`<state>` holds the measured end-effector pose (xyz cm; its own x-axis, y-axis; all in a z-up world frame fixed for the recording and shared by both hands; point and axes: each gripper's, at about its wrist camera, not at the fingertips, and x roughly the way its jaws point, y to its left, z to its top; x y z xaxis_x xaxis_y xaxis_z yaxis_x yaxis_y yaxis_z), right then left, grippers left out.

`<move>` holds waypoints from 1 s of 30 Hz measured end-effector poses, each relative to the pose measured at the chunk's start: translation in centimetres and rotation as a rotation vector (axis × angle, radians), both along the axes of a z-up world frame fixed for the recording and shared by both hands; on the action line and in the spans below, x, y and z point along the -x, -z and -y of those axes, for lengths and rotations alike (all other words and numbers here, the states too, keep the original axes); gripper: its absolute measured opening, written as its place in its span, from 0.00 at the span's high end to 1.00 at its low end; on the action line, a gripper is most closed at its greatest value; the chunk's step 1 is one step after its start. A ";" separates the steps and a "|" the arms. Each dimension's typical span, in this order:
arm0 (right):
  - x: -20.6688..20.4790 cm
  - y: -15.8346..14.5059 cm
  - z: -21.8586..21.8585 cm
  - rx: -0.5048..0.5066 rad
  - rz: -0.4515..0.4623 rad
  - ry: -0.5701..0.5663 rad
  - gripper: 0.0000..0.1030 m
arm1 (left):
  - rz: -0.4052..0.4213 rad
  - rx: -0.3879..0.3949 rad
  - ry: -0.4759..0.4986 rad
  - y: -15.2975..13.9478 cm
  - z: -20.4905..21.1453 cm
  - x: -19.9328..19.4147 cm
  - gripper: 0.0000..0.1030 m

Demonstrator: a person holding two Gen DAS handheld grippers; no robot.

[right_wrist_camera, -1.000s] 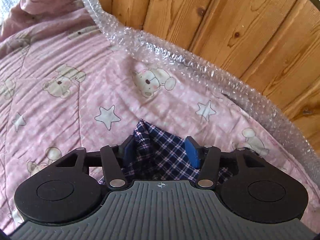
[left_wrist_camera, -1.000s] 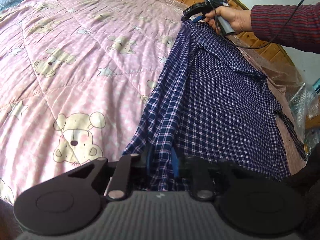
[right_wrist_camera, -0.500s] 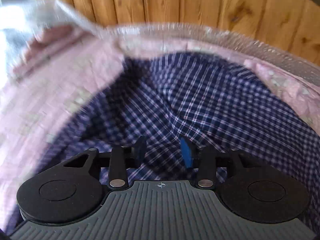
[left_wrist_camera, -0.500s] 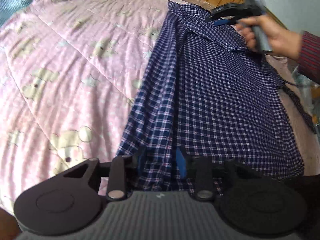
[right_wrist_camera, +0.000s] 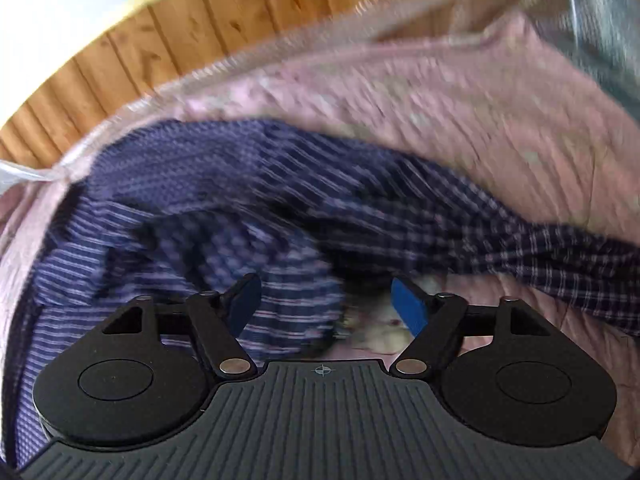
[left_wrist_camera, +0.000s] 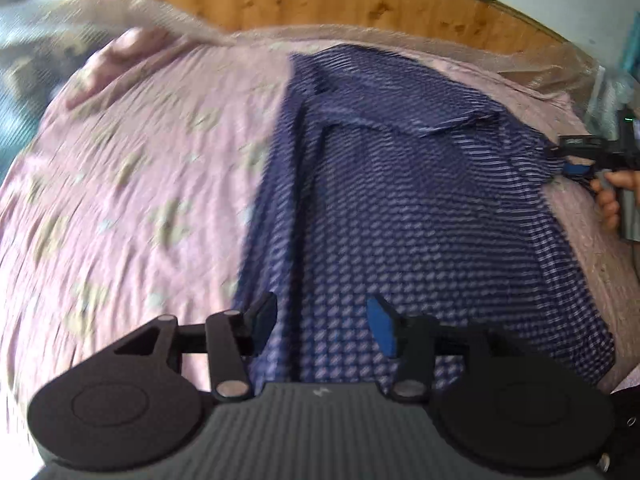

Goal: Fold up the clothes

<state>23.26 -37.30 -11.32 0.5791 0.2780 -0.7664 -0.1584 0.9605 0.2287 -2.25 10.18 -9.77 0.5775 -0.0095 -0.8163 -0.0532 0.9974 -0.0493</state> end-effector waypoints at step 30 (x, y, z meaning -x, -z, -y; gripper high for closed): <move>2.4 -13.1 -3.5 -0.474 -0.079 -0.236 0.80 | 0.323 -0.458 0.374 0.9 23.0 -17.8 0.96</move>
